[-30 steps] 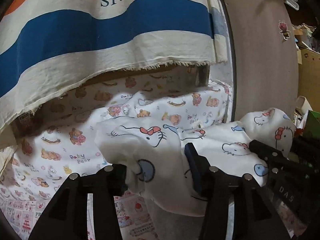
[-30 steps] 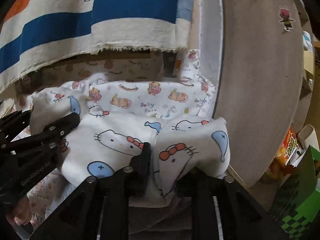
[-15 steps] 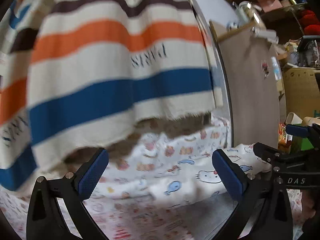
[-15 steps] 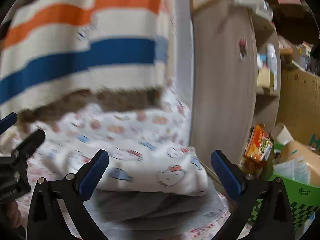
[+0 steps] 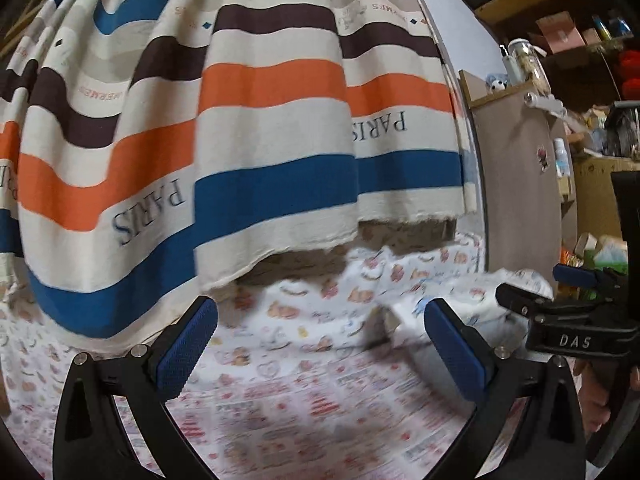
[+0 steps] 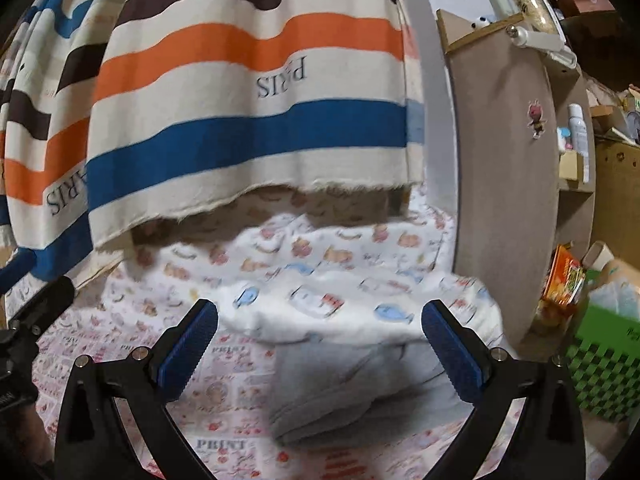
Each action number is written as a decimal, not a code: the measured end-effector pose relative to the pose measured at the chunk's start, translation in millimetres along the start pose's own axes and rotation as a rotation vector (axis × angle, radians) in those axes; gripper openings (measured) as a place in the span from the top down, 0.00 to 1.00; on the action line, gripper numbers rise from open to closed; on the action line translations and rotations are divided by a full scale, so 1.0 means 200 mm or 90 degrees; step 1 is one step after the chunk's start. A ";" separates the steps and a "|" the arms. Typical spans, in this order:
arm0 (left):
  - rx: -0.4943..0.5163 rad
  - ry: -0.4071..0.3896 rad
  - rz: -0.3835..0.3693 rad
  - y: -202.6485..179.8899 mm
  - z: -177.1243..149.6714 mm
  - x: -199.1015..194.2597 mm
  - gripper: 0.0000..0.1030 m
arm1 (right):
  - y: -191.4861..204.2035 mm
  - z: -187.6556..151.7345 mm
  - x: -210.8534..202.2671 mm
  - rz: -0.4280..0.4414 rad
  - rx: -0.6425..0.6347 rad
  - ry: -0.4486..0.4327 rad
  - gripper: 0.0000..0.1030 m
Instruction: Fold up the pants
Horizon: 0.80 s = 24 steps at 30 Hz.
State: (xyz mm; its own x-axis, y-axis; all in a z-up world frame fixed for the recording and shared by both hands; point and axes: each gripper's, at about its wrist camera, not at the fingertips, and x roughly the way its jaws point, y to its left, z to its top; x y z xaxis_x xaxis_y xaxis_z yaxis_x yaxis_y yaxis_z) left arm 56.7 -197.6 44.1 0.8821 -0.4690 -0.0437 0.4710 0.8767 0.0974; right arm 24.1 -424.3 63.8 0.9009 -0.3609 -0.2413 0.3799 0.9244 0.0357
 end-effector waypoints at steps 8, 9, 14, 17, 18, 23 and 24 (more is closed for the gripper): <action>-0.024 0.040 0.003 0.13 -0.17 0.03 0.00 | 0.07 -0.14 0.04 -0.032 -0.042 -0.009 0.00; -0.025 0.052 -0.003 0.14 -0.18 0.05 0.00 | 0.07 -0.15 0.04 -0.032 -0.042 -0.006 0.00; -0.024 0.081 -0.013 0.15 -0.21 0.09 0.00 | 0.07 -0.19 0.08 -0.023 -0.048 0.019 0.00; -0.046 0.108 -0.009 0.18 -0.23 0.13 0.00 | 0.07 -0.21 0.09 -0.011 -0.046 0.032 0.00; -0.058 0.119 -0.006 0.20 -0.24 0.14 0.00 | 0.06 -0.21 0.09 -0.012 -0.044 0.032 0.00; -0.080 0.156 0.006 0.23 -0.26 0.19 0.00 | 0.06 -0.21 0.08 -0.010 -0.039 0.029 0.00; -0.078 0.150 0.011 0.23 -0.26 0.18 0.00 | 0.06 -0.21 0.08 -0.009 -0.039 0.028 0.00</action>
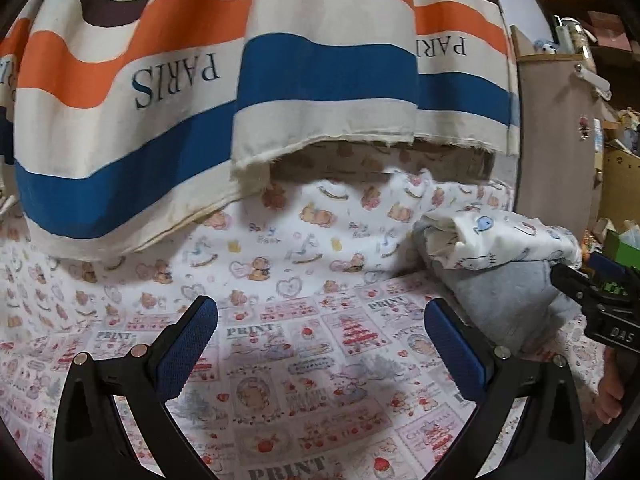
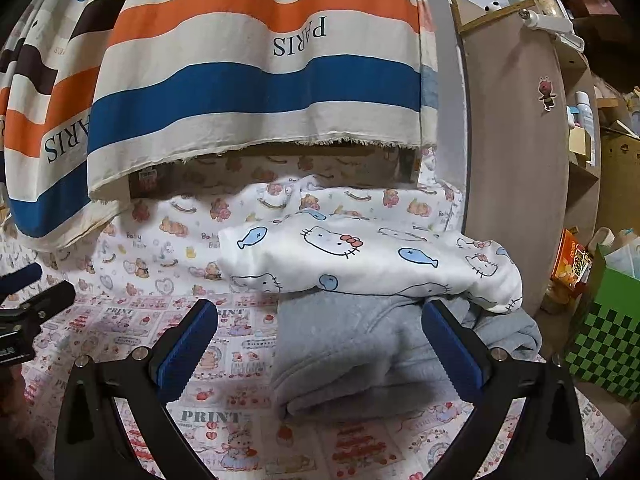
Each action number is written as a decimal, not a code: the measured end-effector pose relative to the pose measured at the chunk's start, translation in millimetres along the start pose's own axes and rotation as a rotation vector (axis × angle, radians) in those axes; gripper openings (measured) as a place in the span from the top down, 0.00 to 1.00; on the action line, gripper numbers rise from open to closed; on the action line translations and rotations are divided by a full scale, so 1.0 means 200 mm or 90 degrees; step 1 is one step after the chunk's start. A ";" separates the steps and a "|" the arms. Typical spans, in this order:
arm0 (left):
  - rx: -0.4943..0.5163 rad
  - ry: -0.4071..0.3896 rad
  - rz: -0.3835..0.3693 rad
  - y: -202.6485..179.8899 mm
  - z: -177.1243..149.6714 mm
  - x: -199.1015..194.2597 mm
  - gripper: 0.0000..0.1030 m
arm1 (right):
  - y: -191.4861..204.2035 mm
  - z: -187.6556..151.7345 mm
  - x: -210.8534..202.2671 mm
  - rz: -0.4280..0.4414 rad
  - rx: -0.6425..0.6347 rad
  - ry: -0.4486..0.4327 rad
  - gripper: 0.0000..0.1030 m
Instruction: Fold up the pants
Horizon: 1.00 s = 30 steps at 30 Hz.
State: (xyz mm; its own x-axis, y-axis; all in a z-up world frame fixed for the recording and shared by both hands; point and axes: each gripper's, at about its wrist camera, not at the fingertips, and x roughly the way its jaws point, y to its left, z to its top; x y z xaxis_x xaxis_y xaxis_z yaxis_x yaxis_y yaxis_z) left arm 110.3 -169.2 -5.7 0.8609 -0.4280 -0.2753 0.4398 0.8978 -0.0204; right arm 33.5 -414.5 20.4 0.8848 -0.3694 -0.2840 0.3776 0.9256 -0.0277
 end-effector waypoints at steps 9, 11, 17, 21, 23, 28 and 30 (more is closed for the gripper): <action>0.007 -0.001 0.007 -0.01 -0.01 0.00 0.00 | 0.00 0.01 0.00 -0.005 0.004 0.004 0.00; 0.009 -0.001 0.008 -0.01 -0.01 0.00 0.00 | 0.00 0.01 0.00 -0.009 0.005 0.000 0.00; 0.009 -0.001 0.009 -0.01 -0.01 0.00 0.00 | 0.00 0.01 0.00 -0.007 0.002 0.002 0.00; 0.011 -0.001 0.012 -0.01 -0.01 0.00 0.00 | 0.00 0.01 0.00 -0.008 0.003 0.001 0.00; 0.011 -0.001 0.009 0.00 -0.01 0.00 0.00 | 0.00 0.01 0.00 -0.008 0.003 0.002 0.00; 0.011 -0.001 0.011 0.00 -0.01 0.00 0.00 | 0.00 0.01 0.00 -0.008 0.002 0.002 0.00; 0.013 -0.001 0.018 -0.01 -0.01 0.00 0.00 | 0.00 0.01 0.00 -0.008 0.002 0.001 0.00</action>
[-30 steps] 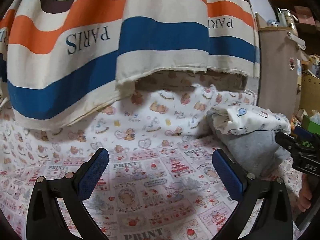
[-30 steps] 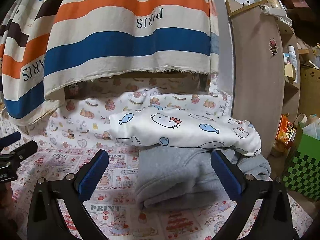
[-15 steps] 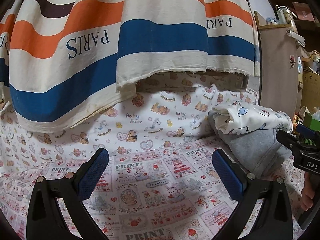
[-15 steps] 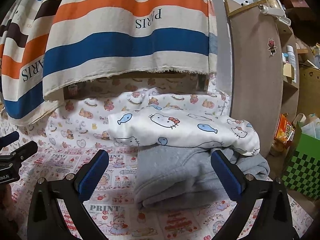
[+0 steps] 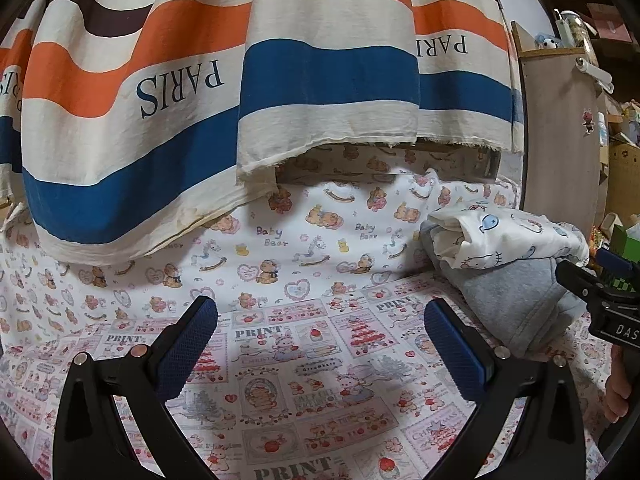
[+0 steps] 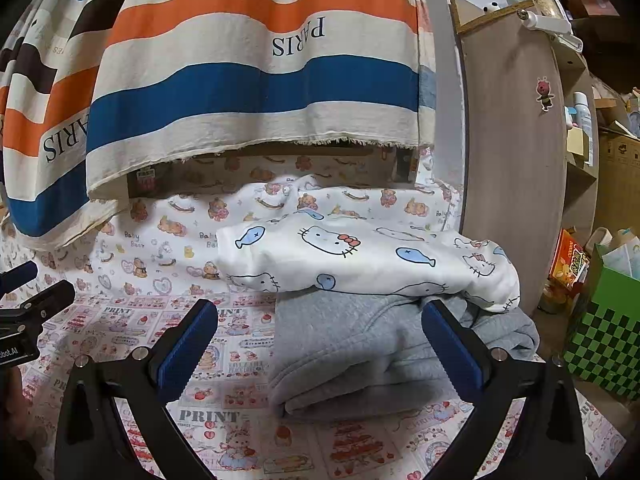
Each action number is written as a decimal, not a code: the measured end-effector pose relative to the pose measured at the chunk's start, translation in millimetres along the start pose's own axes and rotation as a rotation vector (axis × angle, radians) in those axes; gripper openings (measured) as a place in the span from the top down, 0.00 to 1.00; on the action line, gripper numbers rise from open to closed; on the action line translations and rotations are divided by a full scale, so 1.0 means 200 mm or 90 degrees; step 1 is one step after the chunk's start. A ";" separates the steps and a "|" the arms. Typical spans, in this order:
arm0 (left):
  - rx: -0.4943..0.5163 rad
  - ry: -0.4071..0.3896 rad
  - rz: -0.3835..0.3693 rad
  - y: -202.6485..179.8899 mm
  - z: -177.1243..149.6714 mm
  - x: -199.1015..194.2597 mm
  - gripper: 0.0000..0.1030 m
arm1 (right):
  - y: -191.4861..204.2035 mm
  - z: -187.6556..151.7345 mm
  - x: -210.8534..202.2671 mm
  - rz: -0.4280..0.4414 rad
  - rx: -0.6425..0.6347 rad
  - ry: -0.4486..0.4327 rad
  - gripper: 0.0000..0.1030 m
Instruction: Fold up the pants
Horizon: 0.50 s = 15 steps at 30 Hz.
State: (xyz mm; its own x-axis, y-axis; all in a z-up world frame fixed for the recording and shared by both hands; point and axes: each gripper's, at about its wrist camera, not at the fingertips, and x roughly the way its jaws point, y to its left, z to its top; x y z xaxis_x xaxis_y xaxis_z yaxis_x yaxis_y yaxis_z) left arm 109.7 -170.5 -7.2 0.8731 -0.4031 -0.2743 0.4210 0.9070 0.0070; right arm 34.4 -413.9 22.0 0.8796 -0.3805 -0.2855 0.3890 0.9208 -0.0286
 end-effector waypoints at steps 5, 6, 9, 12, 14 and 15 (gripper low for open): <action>-0.004 -0.001 -0.001 0.01 0.00 0.00 0.00 | 0.00 0.00 0.00 0.000 0.000 0.000 0.00; -0.004 0.000 -0.001 0.00 0.00 0.00 0.00 | 0.00 0.00 0.00 0.000 0.000 0.000 0.00; -0.005 0.000 0.000 0.01 0.00 0.00 0.00 | 0.00 0.00 0.00 0.000 0.000 0.001 0.00; -0.009 0.002 0.005 0.02 0.00 0.00 0.00 | 0.01 -0.01 0.01 0.003 0.000 0.003 0.00; -0.013 0.002 0.004 0.02 0.00 0.00 0.00 | 0.01 -0.01 0.01 0.003 0.000 0.003 0.00; -0.013 0.002 0.005 0.02 0.00 0.00 0.00 | 0.01 -0.01 0.01 0.003 0.000 0.004 0.00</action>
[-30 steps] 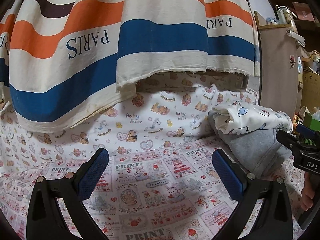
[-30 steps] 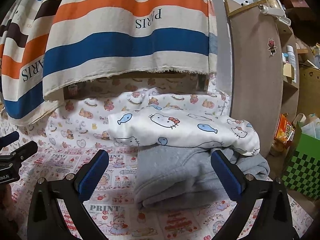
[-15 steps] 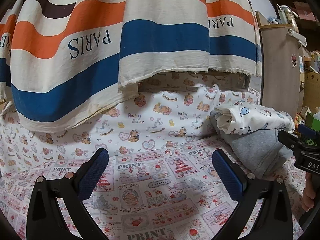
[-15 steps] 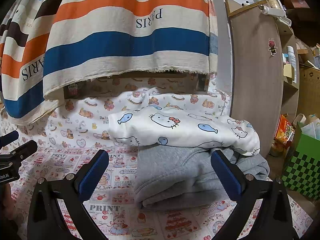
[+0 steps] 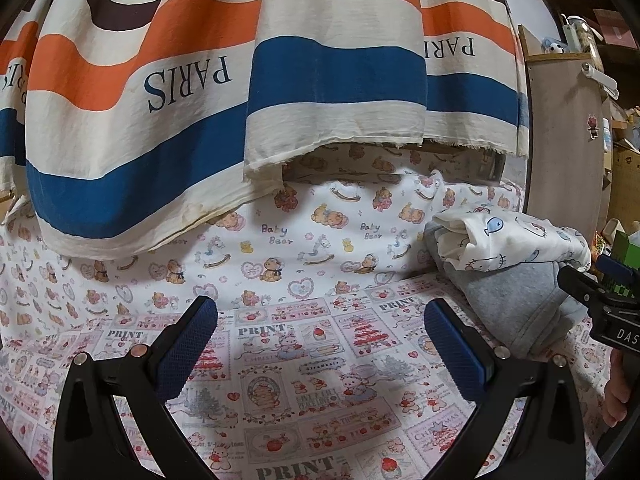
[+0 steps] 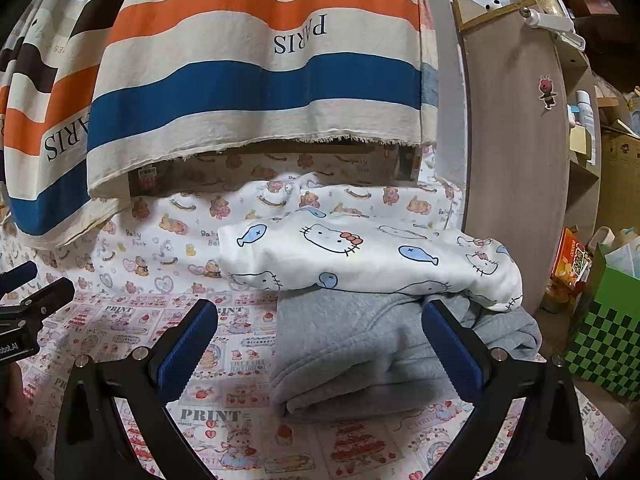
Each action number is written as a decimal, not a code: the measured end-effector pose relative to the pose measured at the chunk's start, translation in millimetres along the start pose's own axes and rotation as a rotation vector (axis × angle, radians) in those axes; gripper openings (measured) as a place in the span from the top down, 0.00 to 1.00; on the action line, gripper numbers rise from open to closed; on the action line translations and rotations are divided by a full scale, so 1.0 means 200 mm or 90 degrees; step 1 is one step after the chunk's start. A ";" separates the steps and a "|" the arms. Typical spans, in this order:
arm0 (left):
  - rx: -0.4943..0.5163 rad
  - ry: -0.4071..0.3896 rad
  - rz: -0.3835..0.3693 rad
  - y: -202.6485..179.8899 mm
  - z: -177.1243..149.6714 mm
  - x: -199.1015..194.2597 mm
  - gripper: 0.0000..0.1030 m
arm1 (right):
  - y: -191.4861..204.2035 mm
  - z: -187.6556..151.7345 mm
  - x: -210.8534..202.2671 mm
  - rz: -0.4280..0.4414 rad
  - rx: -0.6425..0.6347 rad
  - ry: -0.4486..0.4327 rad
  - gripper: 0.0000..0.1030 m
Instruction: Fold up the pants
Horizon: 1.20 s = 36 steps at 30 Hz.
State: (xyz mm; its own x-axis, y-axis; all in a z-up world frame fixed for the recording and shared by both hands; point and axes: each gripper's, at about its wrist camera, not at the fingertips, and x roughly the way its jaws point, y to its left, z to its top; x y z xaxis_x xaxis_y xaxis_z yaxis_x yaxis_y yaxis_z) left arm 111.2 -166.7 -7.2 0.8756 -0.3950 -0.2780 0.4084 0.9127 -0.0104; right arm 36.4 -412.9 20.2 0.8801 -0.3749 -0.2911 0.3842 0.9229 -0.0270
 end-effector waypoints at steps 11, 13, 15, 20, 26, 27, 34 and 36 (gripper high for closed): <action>-0.008 0.017 0.002 0.01 0.00 0.01 0.00 | 0.01 -0.01 0.00 0.001 -0.002 0.001 0.00; -0.011 0.019 0.003 0.02 0.00 0.01 0.00 | 0.00 0.00 0.00 0.002 -0.003 0.001 0.00; -0.012 0.019 0.004 0.02 0.00 0.01 0.00 | 0.01 -0.01 0.00 0.001 -0.003 0.000 0.00; -0.012 0.019 0.005 0.02 0.00 0.01 0.00 | 0.01 -0.01 0.00 0.001 -0.002 0.001 0.00; -0.012 0.019 0.004 0.02 0.00 0.02 0.00 | 0.01 0.00 0.00 0.002 -0.003 0.001 0.00; -0.012 0.020 0.004 0.02 0.00 0.01 0.00 | 0.01 -0.01 0.00 0.003 -0.003 0.001 0.00; 0.002 0.018 0.017 0.01 0.00 0.01 0.00 | 0.00 0.00 0.00 0.002 -0.003 0.001 0.00; 0.004 0.016 0.019 0.01 0.00 0.01 0.00 | 0.00 0.00 0.00 0.001 -0.002 0.000 0.00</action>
State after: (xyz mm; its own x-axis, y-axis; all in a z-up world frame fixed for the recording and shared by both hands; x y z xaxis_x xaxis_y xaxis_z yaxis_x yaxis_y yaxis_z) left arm 113.2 -166.4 -8.3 0.8806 -0.3652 -0.3021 0.3843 0.9232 0.0042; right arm 36.3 -412.3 19.6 0.8807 -0.3737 -0.2911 0.3821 0.9236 -0.0299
